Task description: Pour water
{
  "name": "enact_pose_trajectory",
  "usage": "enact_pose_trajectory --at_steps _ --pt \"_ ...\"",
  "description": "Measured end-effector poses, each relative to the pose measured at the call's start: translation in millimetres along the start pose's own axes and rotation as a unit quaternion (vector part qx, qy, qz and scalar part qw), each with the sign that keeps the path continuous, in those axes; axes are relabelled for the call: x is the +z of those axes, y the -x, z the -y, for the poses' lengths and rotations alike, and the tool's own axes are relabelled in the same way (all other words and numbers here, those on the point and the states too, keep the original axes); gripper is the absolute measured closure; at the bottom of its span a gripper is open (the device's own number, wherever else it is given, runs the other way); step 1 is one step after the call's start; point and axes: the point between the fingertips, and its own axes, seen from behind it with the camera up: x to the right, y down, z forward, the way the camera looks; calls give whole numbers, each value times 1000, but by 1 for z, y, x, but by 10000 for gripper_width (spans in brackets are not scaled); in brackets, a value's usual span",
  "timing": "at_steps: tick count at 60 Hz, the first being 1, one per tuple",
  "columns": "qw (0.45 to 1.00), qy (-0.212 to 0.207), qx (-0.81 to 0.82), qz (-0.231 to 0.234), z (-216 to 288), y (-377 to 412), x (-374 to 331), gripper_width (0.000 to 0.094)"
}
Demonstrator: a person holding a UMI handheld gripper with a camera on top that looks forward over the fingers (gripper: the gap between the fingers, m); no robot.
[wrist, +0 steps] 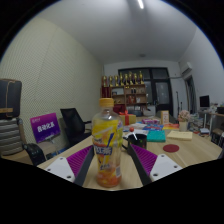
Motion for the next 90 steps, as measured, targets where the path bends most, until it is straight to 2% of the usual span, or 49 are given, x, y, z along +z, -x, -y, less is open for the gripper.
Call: enact_pose_trajectory --at_steps 1,5,12,30,37,43,50,59,63,76,81,90 --pt "1000 -2 -2 -2 1 1 4 142" --pt "1000 5 -23 -12 -1 5 22 413" --pt "998 2 -58 -22 -3 10 33 445" --pt "996 6 -84 20 -5 27 46 554" --pt "998 6 -2 55 19 54 59 553" --pt "984 -10 159 84 59 55 81 556" --pt "906 2 406 119 87 54 96 558" --pt "740 39 654 149 75 60 103 558" --pt "680 42 716 156 74 58 102 558" --pt "543 37 822 166 92 70 93 554" --pt "517 37 840 161 90 69 87 557" --pt "506 50 848 151 87 73 67 557"
